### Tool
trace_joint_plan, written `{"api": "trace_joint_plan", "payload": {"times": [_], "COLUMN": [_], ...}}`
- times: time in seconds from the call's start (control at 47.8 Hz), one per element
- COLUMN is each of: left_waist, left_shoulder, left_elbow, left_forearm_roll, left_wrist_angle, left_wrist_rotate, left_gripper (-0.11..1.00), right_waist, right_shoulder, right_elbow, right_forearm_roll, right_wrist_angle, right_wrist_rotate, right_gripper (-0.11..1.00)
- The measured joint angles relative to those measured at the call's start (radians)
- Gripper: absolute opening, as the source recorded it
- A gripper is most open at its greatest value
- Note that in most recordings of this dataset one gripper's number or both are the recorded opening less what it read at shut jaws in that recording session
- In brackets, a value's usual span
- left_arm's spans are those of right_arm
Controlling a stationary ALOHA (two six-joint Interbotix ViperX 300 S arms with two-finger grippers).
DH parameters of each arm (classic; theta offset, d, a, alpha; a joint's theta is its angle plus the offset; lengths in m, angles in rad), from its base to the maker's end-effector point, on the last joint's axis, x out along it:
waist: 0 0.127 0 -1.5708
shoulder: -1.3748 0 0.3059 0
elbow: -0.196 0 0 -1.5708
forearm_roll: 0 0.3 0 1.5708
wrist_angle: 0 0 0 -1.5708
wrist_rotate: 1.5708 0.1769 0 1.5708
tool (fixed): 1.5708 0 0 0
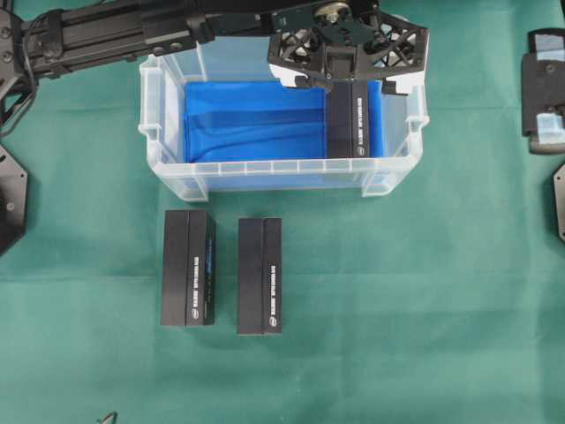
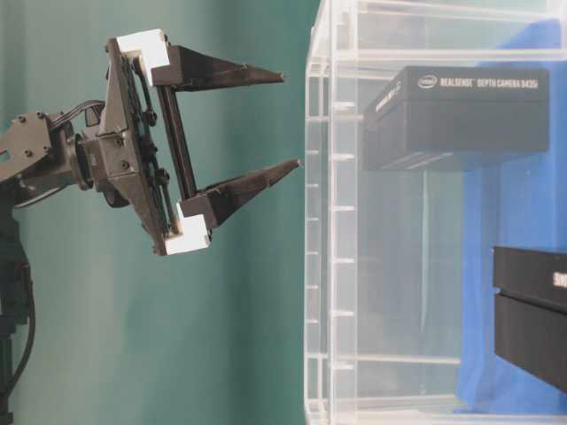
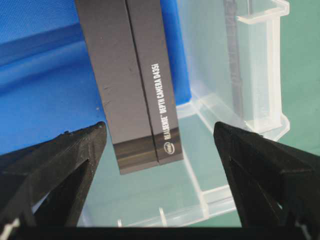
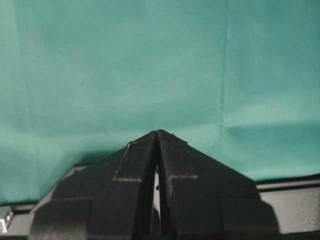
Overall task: Take the box out of the case with the left arm.
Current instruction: 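Lower the left gripper around the right black box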
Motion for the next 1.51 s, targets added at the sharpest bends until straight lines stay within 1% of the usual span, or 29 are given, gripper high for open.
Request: {"api": "trace_joint_plan", "payload": {"times": [0.481,0.9,1.235,1.507], "left_waist": [-0.002,-0.002,-0.002,0.003], "left_shoulder": [0.000,0.000,0.000,0.000], "left_elbow": [0.015,0.061,0.115,0.149], "left_forearm_roll": [0.000,0.003,0.012,0.018], "left_wrist_angle": [0.000,-0.014,-0.091,-0.117], "left_wrist_rotate": [0.000,-0.009,-0.015,-0.017], "left_gripper": [0.87,0.87,0.87,0.87], "right_waist": [0.000,0.000,0.000,0.000], "right_shoulder": [0.000,0.002,0.000,0.000], "right_elbow": [-0.002,0.000,-0.002,0.000], "right_forearm_roll": [0.000,0.000,0.000,0.000], "right_wrist_angle": [0.000,0.000,0.000,0.000], "right_wrist_rotate": [0.000,0.000,0.002,0.002], "right_gripper": [0.03,0.03,0.03,0.03]}}
